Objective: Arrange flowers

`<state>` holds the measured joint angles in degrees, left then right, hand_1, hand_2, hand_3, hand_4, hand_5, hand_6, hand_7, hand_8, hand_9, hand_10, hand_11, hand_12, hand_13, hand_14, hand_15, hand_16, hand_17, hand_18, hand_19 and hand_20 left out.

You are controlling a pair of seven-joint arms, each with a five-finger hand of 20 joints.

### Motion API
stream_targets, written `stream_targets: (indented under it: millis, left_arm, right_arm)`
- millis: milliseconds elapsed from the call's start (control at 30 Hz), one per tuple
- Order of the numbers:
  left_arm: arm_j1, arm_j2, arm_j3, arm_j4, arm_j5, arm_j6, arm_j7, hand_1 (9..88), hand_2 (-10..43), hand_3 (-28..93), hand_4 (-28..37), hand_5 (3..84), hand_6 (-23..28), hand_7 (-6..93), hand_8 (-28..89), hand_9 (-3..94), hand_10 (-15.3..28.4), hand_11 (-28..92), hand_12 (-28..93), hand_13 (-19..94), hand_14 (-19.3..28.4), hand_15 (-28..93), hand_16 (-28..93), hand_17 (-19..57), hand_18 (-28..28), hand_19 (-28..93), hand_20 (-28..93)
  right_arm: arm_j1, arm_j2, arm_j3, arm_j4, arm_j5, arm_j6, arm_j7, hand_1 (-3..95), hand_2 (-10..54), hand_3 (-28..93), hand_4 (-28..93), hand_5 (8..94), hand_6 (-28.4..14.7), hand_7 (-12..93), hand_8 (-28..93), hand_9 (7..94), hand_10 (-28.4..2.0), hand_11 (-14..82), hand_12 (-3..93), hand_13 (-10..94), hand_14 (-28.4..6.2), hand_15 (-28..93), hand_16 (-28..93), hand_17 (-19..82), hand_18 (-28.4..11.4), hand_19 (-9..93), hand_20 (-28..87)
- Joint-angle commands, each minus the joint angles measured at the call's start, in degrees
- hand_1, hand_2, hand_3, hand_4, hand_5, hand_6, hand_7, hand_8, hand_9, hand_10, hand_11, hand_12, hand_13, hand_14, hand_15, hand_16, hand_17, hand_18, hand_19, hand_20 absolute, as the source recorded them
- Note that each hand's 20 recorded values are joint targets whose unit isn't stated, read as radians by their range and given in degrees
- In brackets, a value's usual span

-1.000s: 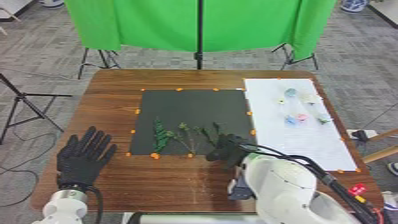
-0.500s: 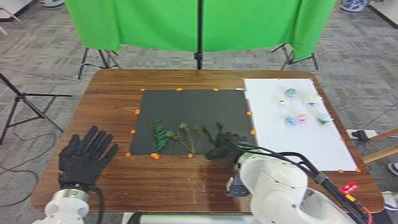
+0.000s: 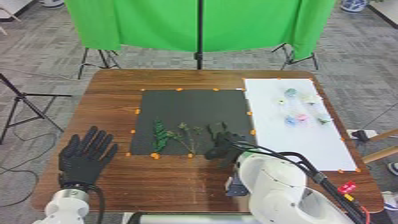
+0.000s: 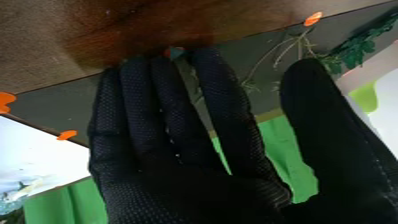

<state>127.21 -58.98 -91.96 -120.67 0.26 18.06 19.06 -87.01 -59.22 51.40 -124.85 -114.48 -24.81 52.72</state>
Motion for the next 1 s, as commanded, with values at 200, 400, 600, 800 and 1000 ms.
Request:
stream_targets:
  millis: [200, 400, 600, 800, 1000]
  left_arm:
    - [1.22, -0.38, 0.80, 0.38, -0.14, 2.17, 0.76, 27.9, 16.6, 76, -28.3, 42.2, 6.5, 18.9, -12, 35.9, 14.2, 25, 9, 27, 13.1, 38, -7, -4.5, 12.1, 31, 13]
    - [1.47, -0.38, 0.66, 0.38, -0.74, 2.35, 1.03, 27.8, 16.4, 76, -28.3, 42.4, 6.5, 19.3, -12, 36.1, 14.1, 25, 9, 27, 13.1, 38, -7, -4.3, 12.1, 31, 13]
    - [1.88, -0.23, 0.68, 0.24, -1.27, 2.35, 1.41, 27.8, 16.1, 76, -28.3, 42.4, 6.5, 19.4, -13, 36.1, 14.2, 26, 9, 27, 13.1, 39, -7, -4.3, 12.1, 31, 13]
    - [1.93, -0.45, 0.45, 0.30, -1.11, 2.29, 1.20, 27.7, 16.0, 76, -28.3, 42.4, 6.6, 19.3, -12, 36.0, 14.2, 25, 9, 27, 13.1, 38, -7, -4.3, 12.1, 31, 13]
    - [1.41, -0.25, 0.61, 0.47, -1.09, 1.84, 0.97, 27.6, 15.9, 76, -28.3, 42.5, 6.6, 19.2, -12, 36.1, 14.3, 25, 9, 28, 13.3, 38, -7, -4.3, 12.1, 31, 13]
  right_arm:
    - [-0.99, 0.70, -0.90, -1.00, -2.36, 1.49, 0.43, 29.8, -8.1, 70, -17, 65.7, -6.3, 13, -8, 39.0, -28.4, 19.3, 27.4, 16, -28.4, 54, 12, 8, -28.4, 62, 30]
    - [-1.57, 1.11, -0.20, -2.02, -1.68, 1.82, 0.68, 30.1, -9.2, 69, -17, 69.3, -6.2, 15, -8, 40.2, -28.4, 14.7, 25.2, 17, -28.4, 49, 12, 7, -28.4, 60, 29]
    - [-2.33, 1.85, 1.18, -3.04, -0.69, 3.34, 1.39, 29.8, -8.9, 69, -17, 69.4, -6.4, 16, -8, 40.2, -28.4, 8.6, 22.0, 18, -28.4, 44, 11, 8, -28.4, 58, 30]
    - [-3.43, 2.84, 1.74, -4.86, -2.48, 7.57, -0.98, 28.2, -7.5, 71, -17, 67.0, -7.2, 19, -7, 34.5, -28.4, 4.3, 16.6, 17, -28.4, 36, 8, 8, -28.4, 55, 30]
    - [-3.06, 4.08, 5.73, -4.16, -4.20, 12.86, -3.40, 27.1, -6.6, 71, -17, 58.9, -9.0, 27, -7, 35.0, -28.4, 5.4, 16.7, 17, -28.4, 36, 6, 8, -28.4, 56, 29]
